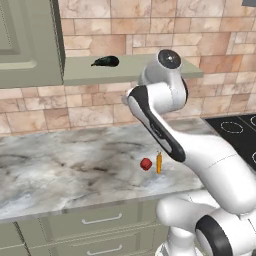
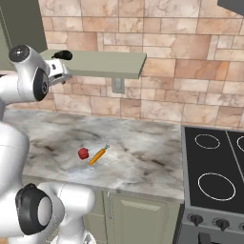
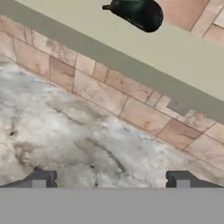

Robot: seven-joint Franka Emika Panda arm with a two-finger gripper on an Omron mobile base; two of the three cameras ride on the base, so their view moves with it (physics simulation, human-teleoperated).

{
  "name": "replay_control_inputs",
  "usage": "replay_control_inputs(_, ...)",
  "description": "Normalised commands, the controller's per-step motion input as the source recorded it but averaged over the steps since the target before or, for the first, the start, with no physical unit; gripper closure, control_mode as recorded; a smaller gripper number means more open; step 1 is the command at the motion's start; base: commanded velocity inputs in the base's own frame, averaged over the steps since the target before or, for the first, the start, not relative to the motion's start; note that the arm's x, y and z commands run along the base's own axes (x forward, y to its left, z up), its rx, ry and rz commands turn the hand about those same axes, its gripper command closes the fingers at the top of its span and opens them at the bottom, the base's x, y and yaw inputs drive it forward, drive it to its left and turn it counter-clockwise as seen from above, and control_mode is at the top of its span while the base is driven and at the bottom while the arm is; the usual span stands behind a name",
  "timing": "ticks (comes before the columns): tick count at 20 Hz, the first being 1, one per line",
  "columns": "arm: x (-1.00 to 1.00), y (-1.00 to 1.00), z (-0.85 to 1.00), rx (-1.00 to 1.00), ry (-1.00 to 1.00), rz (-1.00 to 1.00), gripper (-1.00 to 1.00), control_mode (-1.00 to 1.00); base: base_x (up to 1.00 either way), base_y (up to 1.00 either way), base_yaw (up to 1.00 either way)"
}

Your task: Pick the carrot, eggplant, bell pepper from the counter and place them in the cabinet.

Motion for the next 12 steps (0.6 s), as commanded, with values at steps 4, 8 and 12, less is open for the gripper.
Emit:
replay_control_inputs(4,-0.05,-0.60,-1.00,0.00,0.42,-0.04,-1.00,-1.00,0.00,0.00,0.00)
replay_control_inputs(8,0.03,-0.54,-1.00,0.00,0.36,-0.04,-1.00,-1.00,0.00,0.00,0.00)
replay_control_inputs(12,0.12,-0.08,-1.00,0.00,0.39,-0.07,-1.00,-1.00,0.00,0.00,0.00)
